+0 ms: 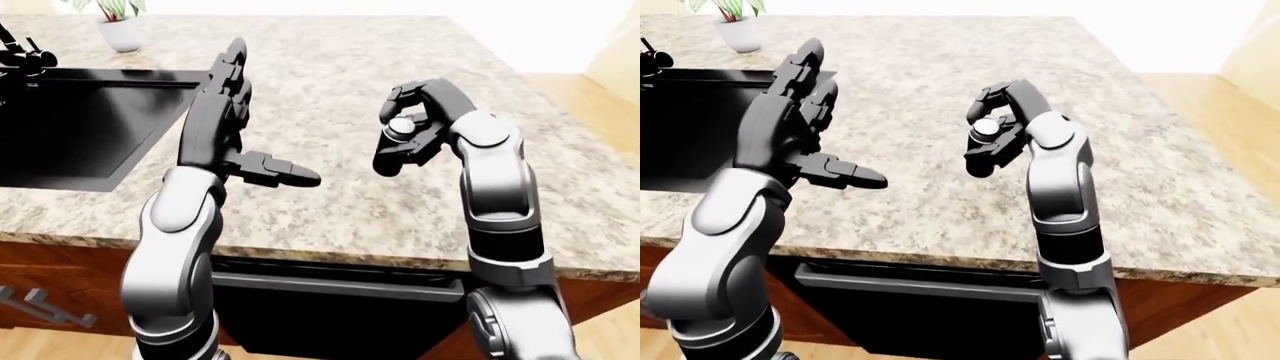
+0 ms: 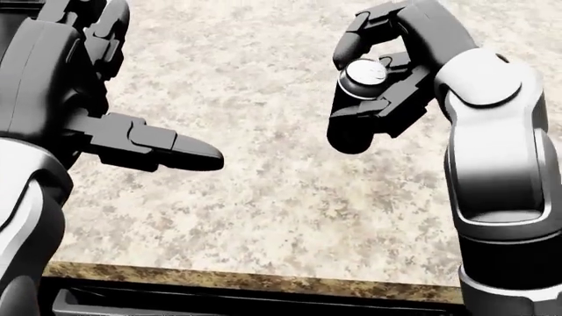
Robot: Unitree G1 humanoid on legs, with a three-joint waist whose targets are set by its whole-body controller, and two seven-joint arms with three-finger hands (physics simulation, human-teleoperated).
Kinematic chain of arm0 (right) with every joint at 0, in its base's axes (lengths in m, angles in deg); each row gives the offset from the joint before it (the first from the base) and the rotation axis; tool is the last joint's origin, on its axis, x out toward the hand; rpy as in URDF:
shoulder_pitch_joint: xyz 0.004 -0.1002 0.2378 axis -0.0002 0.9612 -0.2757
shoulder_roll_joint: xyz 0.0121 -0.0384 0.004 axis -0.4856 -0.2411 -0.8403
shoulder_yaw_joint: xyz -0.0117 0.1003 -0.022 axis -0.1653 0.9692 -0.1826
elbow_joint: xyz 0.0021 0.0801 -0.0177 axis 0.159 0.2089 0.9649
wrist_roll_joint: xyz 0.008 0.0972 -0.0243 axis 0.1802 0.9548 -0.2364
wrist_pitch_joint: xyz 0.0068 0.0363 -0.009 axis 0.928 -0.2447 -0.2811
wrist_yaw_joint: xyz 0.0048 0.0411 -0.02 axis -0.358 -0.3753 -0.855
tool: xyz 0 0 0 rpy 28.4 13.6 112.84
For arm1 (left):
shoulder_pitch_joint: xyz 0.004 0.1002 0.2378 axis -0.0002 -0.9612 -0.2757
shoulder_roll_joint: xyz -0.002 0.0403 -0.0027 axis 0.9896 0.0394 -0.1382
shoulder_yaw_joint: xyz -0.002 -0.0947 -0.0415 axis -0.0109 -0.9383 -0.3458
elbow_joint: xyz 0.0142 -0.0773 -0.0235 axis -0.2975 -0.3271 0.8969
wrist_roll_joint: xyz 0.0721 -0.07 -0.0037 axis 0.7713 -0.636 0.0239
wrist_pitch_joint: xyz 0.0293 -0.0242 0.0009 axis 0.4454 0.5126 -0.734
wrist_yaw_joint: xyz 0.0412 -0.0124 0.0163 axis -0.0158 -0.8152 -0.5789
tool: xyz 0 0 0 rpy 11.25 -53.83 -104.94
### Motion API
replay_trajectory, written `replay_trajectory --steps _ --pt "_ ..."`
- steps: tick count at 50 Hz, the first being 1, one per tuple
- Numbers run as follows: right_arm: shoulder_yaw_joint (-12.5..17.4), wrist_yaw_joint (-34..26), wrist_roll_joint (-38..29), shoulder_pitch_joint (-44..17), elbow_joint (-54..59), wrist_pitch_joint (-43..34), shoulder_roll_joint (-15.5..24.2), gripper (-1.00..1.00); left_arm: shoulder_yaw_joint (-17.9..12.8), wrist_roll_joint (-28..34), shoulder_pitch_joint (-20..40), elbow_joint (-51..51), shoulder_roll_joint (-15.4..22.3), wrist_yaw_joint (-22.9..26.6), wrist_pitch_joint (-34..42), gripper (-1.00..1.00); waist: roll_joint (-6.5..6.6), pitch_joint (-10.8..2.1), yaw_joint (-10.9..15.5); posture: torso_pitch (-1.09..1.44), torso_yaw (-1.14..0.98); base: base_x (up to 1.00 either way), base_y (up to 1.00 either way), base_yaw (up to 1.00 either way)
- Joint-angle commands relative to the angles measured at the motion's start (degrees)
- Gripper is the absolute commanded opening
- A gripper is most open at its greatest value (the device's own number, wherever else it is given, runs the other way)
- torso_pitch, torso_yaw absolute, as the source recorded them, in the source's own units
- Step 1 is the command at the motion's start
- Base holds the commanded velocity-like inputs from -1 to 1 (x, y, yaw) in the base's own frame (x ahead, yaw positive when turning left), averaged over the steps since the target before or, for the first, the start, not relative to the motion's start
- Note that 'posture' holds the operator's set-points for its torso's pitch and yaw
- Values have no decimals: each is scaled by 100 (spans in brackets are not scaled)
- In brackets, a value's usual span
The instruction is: Move the drinks to the dining counter.
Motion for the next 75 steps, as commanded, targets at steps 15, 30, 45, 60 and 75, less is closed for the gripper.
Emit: replay_trajectory --steps 15,30,45,60,75 --pt "128 174 -554 -175 325 711 -144 -100 -37 30 109 128 37 -11 -222 100 20 -171 -40 0 0 0 0 0" --pt "111 351 -505 -123 660 900 -134 -54 -49 38 116 99 45 1 -249 100 23 -221 -23 0 0 0 0 0" --pt "107 237 -675 22 608 990 -126 -47 -60 31 123 162 60 4 -184 100 -5 -268 4 0 0 0 0 0" --pt "146 51 -773 131 424 958 -30 -11 -34 48 177 164 53 4 -144 100 -18 -287 14 0 0 0 0 0" --pt "130 -210 -929 186 149 868 -19 19 -35 60 207 187 49 14 -105 100 -17 -282 13 0 0 0 0 0"
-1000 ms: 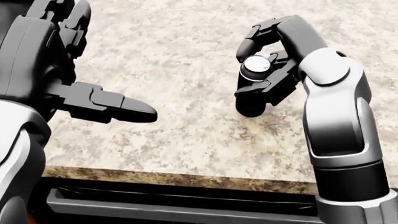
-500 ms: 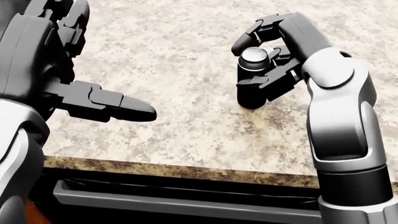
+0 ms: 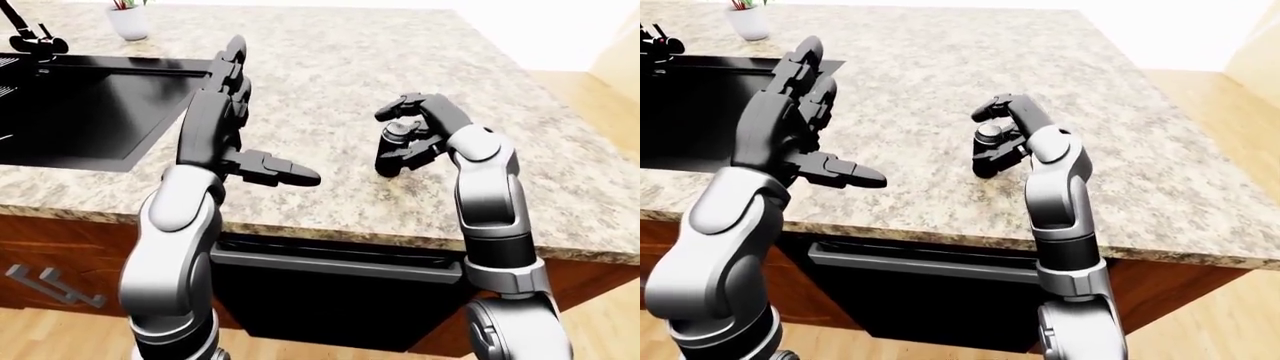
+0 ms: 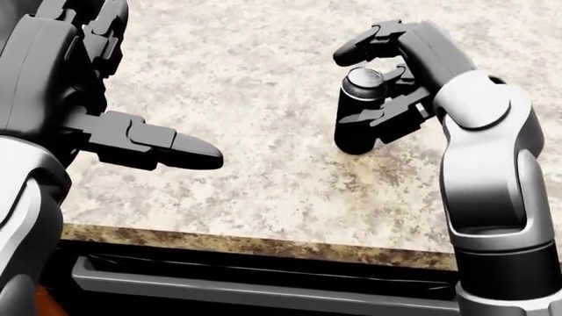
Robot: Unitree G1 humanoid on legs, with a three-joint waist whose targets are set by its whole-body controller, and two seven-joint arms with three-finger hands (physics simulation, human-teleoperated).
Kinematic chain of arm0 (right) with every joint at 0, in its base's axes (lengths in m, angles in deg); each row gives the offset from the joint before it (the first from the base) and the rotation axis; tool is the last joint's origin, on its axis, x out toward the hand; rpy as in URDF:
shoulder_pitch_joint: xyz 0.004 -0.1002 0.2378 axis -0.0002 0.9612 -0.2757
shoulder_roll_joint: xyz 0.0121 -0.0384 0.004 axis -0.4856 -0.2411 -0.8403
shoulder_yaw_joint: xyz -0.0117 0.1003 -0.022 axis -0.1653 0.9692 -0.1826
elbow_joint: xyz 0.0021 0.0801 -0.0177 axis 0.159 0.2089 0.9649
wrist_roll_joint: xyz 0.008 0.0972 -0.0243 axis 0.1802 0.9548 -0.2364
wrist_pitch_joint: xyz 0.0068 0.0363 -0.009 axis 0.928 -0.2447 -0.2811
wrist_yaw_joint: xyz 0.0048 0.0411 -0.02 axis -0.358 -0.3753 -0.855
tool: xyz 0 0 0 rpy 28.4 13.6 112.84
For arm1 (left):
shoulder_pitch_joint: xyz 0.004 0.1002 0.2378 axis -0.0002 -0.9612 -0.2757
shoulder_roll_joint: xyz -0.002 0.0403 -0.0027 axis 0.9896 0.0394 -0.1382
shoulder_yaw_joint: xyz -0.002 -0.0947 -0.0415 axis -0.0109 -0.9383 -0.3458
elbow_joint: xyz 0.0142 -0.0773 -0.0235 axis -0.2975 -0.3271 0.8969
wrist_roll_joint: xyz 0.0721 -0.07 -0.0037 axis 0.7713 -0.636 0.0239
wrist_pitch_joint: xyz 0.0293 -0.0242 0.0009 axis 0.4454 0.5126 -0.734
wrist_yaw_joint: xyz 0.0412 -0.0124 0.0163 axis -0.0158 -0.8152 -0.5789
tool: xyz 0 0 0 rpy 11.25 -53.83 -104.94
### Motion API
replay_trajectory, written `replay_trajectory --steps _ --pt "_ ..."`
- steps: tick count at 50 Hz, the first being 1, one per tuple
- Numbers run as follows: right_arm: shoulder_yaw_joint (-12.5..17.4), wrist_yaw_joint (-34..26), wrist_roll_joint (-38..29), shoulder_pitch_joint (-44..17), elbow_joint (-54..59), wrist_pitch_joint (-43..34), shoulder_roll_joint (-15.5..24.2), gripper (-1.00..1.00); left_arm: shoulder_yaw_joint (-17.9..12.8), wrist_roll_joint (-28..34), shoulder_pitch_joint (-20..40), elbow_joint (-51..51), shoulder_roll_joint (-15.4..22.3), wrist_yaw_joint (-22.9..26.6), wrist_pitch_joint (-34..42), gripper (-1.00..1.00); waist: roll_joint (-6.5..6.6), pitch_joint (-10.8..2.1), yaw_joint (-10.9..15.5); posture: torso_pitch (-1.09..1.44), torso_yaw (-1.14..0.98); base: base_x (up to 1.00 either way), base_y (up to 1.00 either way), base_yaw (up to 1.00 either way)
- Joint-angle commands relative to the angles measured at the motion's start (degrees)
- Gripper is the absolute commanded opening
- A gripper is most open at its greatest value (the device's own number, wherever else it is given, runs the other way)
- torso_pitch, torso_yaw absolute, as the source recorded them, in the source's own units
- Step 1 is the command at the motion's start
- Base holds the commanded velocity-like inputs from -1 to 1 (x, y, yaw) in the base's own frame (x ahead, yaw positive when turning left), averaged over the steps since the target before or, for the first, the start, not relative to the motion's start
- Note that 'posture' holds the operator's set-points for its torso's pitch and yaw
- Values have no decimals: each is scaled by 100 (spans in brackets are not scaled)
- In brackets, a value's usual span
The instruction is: Move the drinks to the dining counter.
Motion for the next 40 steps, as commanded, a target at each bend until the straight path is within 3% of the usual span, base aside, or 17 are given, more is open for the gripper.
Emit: replay_trajectory --steps 1,10,14,21,25,26,32,40 --pt "74 26 -109 -189 -195 58 74 22 -36 13 160 163 29 -22 -155 100 3 -149 -7 0 0 0 0 0" --pt "138 -146 -173 -137 -438 -30 168 56 -27 19 149 185 27 -25 -146 100 7 -137 -4 0 0 0 0 0" --pt "235 -238 -157 -42 -608 -68 275 85 -36 20 141 163 25 -20 -169 100 5 -135 -10 0 0 0 0 0" --pt "526 -413 -8 422 -1272 -216 551 88 -103 -14 166 225 56 -26 -91 100 -18 -127 -3 0 0 0 0 0" --pt "807 -451 188 599 -1865 -504 802 86 -192 -90 269 320 141 -46 76 100 -32 -113 -1 0 0 0 0 0" --pt "936 -503 253 727 -2115 -594 902 100 -241 -119 254 325 167 -50 74 100 -33 -103 2 0 0 0 0 0" --pt "1447 -410 720 1468 -3116 -766 1141 100 -422 -275 18 328 317 -94 -85 100 -56 -76 4 0 0 0 0 0" --pt "2389 87 1638 2150 -4949 -872 1389 100 -978 -738 -474 1118 626 -194 255 100 -51 -30 -15 0 0 0 0 0"
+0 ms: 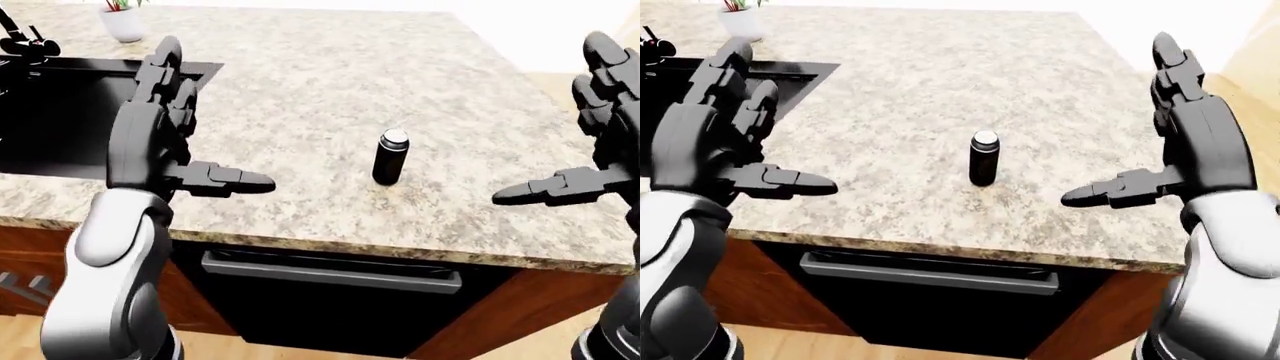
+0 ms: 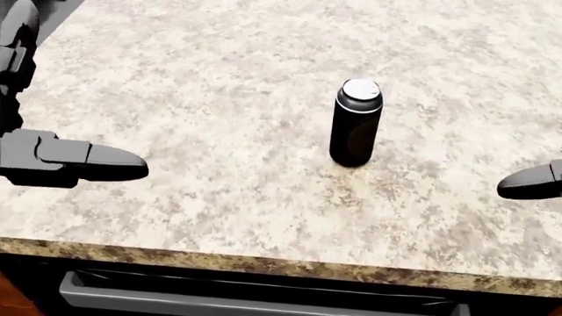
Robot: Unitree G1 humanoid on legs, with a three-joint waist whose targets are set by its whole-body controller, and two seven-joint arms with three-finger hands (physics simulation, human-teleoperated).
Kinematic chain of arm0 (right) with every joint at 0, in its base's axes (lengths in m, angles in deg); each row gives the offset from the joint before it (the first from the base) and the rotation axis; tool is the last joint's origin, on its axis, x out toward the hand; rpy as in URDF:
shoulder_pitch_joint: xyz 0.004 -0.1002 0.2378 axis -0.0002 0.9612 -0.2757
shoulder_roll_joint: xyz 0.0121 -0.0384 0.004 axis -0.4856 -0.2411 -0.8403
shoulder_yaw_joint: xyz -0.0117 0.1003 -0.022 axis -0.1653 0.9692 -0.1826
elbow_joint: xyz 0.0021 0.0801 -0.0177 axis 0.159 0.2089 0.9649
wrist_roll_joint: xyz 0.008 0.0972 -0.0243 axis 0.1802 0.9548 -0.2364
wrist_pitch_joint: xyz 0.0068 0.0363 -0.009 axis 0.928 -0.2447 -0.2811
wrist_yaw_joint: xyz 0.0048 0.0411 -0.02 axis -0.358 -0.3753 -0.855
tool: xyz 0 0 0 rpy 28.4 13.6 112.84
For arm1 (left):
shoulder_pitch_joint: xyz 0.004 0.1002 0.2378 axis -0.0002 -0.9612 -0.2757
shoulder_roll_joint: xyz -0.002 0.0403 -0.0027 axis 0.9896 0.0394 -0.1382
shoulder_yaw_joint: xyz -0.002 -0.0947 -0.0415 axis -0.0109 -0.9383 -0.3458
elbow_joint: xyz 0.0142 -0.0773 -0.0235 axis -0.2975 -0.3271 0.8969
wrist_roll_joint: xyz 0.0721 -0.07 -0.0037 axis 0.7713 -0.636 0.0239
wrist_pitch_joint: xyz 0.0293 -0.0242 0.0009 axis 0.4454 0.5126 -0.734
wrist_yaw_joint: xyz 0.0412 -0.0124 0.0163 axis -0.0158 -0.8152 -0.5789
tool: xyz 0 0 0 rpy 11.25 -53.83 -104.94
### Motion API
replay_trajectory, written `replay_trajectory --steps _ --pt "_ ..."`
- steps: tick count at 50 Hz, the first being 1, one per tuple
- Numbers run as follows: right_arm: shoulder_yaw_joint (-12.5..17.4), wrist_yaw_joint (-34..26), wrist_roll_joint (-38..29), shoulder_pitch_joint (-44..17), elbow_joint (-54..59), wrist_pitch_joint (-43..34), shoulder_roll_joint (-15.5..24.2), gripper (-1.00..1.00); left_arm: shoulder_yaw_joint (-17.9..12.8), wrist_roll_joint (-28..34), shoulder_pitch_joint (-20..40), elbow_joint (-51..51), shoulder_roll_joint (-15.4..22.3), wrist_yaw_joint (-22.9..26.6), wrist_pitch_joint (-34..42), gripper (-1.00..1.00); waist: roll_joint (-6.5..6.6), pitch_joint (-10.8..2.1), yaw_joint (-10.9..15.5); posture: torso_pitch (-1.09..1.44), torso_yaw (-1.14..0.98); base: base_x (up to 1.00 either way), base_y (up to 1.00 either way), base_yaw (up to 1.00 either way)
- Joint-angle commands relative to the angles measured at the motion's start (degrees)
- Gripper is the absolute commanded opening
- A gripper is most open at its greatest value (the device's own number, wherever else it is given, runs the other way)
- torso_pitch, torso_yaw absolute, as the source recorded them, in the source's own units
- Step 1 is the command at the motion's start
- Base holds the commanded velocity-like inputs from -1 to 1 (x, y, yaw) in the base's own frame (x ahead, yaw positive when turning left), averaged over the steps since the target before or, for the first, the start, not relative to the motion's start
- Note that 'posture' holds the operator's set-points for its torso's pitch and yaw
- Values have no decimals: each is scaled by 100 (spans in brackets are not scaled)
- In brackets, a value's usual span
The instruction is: Move the drinks to the dining counter.
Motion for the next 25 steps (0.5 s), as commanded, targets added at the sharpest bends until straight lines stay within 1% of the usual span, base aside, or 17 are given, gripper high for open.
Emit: replay_trajectory --steps 1,3,6,8,9,11,12,13,15,16,17,18,19,20,22,24,25 --pt "218 216 310 -60 -362 60 111 100 -35 -135 -4 204 70 -64 -193 100 -28 -114 11 0 0 0 0 0" --pt "614 434 638 -16 -562 29 146 100 -182 -236 -128 250 113 -90 -227 100 -31 -101 6 0 0 0 0 0" --pt "1198 912 1405 191 -589 561 113 100 -422 -443 -257 214 172 -212 -324 100 -39 -102 11 0 0 0 0 0" --pt "1689 1303 1973 392 -458 801 161 100 -566 -571 -458 265 221 -251 -451 100 -48 -96 10 0 0 0 0 0" --pt "1861 1521 2244 530 -347 1032 154 100 -666 -643 -559 310 267 -259 -471 100 -55 -94 8 0 0 0 0 0" --pt "1919 1832 2534 873 -128 1591 187 100 -756 -747 -681 419 360 -290 -442 100 -65 -77 7 0 0 0 0 0" --pt "2116 1972 2833 952 -99 1775 171 100 -817 -801 -751 546 401 -293 -378 100 -67 -72 4 0 0 0 0 0" --pt "2413 2066 3214 1068 -148 1826 205 100 -936 -883 -806 696 430 -296 -277 100 -68 -75 0 0 0 0 0 0" --pt "2894 2290 3839 1315 -180 1929 335 100 -1237 -1100 -839 956 484 -351 -88 100 -78 -82 -1 0 0 0 0 0" --pt "3052 2334 4049 1483 -194 1978 391 100 -1407 -1214 -893 1052 494 -392 -48 100 -79 -71 6 0 0 0 0 0" --pt "3093 2426 4133 1589 -160 2063 420 100 -1520 -1288 -1006 1069 527 -398 -71 100 -78 -52 15 0 0 0 0 0" --pt "3155 2416 4248 1732 -167 2202 368 100 -1837 -1421 -1151 1086 548 -373 -115 100 -74 -26 23 0 0 0 0 0" --pt "3252 2449 4357 1827 -160 2288 342 100 -2070 -1542 -1284 1059 592 -351 -190 100 -68 -11 22 0 0 0 0 0" --pt "3377 2517 4528 1876 -169 2325 340 100 -2156 -1637 -1369 1049 645 -366 -236 100 -61 -3 15 0 0 0 0 0" --pt "3560 2665 4837 1985 -169 2445 308 100 -2562 -1902 -1533 1020 748 -378 -296 100 -53 -4 2 0 0 0 0 0" --pt "3668 2796 5150 2140 -206 2622 186 100 -2941 -2247 -1618 990 864 -468 -322 100 -44 -2 -3 0 0 0 0 0" --pt "3757 2914 5319 2195 -212 2720 121 100 -3071 -2411 -1678 978 923 -524 -353 100 -41 2 -4 0 0 0 0 0"
